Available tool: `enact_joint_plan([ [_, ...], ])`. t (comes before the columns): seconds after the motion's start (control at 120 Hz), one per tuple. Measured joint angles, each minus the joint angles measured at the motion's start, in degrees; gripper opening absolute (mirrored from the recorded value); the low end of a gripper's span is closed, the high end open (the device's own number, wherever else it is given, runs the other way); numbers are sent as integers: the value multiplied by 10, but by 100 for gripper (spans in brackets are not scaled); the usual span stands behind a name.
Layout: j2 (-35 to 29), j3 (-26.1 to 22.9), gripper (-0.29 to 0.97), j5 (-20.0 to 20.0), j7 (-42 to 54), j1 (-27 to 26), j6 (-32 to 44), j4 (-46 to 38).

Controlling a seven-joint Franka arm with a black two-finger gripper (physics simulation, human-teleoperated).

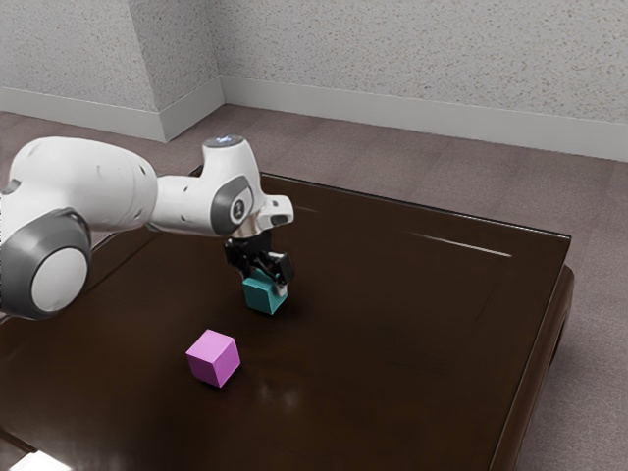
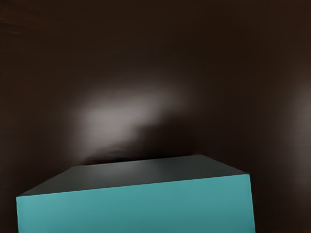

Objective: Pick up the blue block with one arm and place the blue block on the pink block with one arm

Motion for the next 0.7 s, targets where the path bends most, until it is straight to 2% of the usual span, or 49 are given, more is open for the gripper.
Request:
enact_joint_plan([
  [0.45,11,0,65,-5,-6,0,6,4],
  [0.7,18,0,38,-2,-8,-5,18,9],
])
